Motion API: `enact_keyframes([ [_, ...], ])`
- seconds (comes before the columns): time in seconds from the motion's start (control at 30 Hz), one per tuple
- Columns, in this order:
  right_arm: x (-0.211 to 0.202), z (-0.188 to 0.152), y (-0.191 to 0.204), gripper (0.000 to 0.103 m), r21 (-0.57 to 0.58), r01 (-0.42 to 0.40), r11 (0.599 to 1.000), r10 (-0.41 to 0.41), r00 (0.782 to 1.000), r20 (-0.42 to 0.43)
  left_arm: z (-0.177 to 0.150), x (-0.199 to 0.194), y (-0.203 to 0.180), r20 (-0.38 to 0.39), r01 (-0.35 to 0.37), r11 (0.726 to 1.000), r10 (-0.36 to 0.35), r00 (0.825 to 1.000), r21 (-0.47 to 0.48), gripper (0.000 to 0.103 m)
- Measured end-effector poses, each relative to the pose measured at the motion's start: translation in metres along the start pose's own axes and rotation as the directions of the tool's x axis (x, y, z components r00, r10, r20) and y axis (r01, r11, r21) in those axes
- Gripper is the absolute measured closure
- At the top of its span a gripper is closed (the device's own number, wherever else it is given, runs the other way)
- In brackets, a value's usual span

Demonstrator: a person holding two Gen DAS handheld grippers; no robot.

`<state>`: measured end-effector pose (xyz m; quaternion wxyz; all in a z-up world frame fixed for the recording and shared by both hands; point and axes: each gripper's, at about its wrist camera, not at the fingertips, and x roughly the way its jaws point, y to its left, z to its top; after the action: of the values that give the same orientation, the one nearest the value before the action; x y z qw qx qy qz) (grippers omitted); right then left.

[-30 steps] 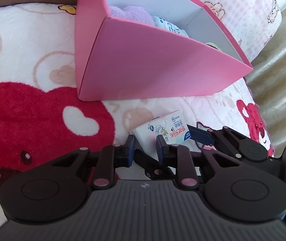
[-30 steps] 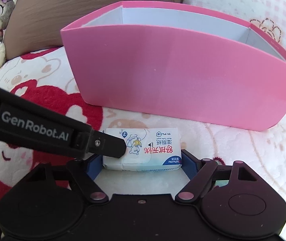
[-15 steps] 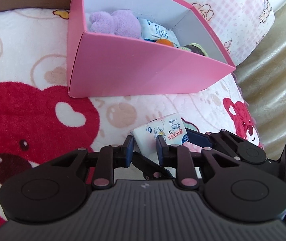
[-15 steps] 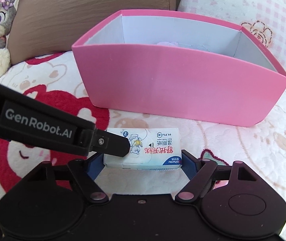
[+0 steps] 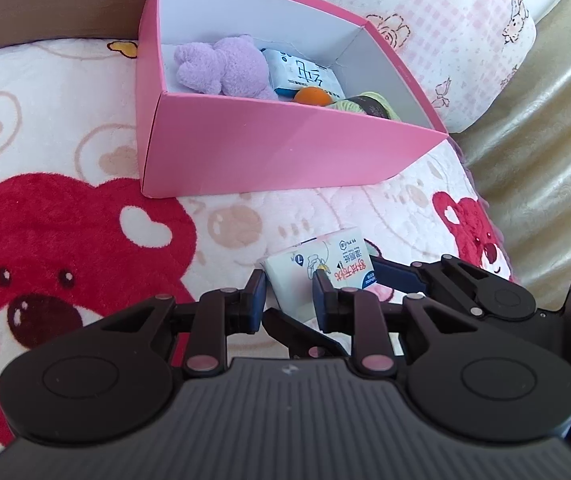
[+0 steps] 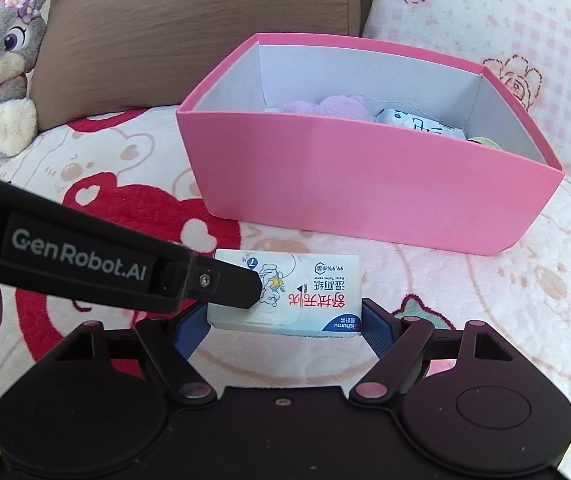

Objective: Organize objects
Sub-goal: 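Lift the white tissue pack with the left gripper toward the pink box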

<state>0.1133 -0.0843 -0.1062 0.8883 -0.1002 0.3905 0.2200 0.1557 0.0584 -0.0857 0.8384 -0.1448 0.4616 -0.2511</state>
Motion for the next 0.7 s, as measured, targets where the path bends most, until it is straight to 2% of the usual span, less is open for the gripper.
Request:
enact_keyframes([
  [0.13, -0.017, 0.002, 0.002, 0.019, 0.0, -0.01, 1.0, 0.01, 1.0, -0.014, -0.001, -0.012, 0.0, 0.002, 0.013, 0.999, -0.013, 1.0, -0.041, 0.081],
  [0.53, -0.06, 0.012, 0.008, 0.018, -0.014, -0.056, 0.998, 0.055, 0.998, -0.023, 0.002, -0.057, -0.016, -0.017, 0.029, 0.999, -0.03, 0.999, -0.046, 0.081],
  [0.7, -0.075, 0.018, 0.019, 0.018, -0.08, -0.006, 0.997, 0.003, 0.999, -0.034, 0.005, -0.076, -0.029, -0.012, 0.064, 0.998, -0.064, 0.998, -0.029, 0.081],
])
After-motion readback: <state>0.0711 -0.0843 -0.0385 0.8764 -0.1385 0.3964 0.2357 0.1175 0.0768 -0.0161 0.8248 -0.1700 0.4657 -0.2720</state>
